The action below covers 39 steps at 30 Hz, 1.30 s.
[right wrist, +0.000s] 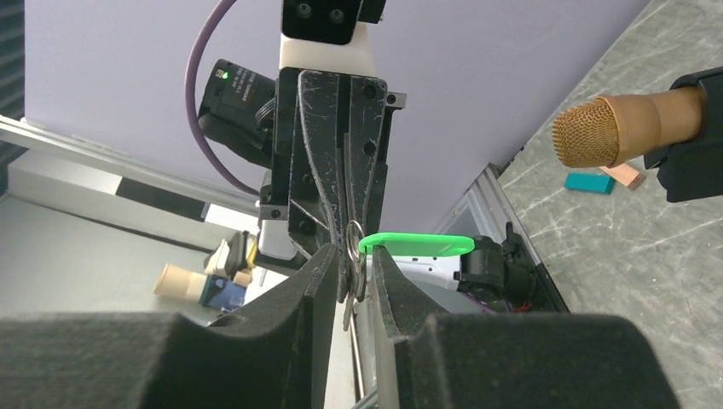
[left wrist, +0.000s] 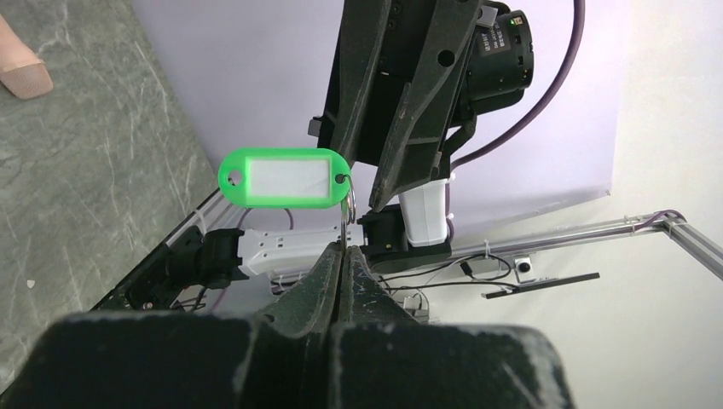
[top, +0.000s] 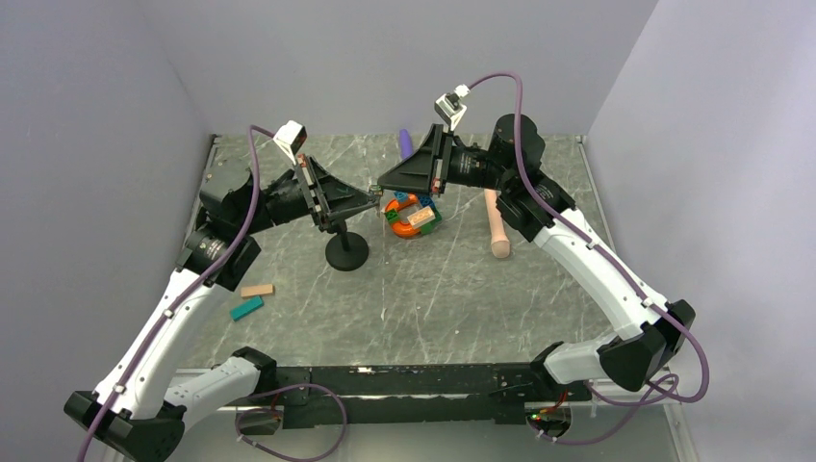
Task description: Remove the keys from the keyring
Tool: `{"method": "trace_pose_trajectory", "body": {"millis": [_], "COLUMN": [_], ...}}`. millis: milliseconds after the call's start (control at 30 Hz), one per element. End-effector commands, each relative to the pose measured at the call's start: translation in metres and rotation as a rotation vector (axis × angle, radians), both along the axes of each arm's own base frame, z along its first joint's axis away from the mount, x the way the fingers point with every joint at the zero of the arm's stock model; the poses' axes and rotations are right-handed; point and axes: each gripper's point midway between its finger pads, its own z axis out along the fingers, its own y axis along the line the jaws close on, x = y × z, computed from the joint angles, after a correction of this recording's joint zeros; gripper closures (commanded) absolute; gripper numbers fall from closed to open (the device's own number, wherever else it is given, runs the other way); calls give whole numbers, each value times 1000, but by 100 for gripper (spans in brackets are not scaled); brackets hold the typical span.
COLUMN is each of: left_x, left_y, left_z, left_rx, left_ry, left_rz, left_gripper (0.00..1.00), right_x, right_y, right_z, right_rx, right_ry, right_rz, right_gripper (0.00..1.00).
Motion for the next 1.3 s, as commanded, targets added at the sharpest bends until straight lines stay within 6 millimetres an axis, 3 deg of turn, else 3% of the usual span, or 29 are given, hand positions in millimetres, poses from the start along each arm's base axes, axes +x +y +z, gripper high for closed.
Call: {"method": "trace_pose_trajectory", "body": {"millis": [0, 633, 767, 1067, 1100, 1167, 1267], "left_x": [-13, -7, -6, -3, -2, -2, -2], "left_y": [3, -2, -2, -2, -2, -2, -3], "left_z": [19, 16, 14, 17, 19, 22, 30], "left_rx": [-13, 12, 18, 58, 64, 78, 94], "left_ry": [-80, -73, -69, -98, -110, -131, -184], "left_rz": [-26, -32, -30, -22, -20, -23, -35], "left_gripper": [100, 100, 100, 100, 98, 85, 49], "right_x": [-6, -4, -5, -12, -12, -12, -9], "right_y": [-1, 2, 1, -4, -5, -7, -14], "right_z": [24, 21, 22, 29, 29, 36, 48], "right_rx": [53, 55, 58, 48, 44, 43, 47], "right_ry": [-58, -69, -79, -127, -131, -160, -209], "right_rz": [12, 23, 29, 28, 26, 10, -53], "right_gripper": [77, 89, 100, 100, 100, 100, 100]}}
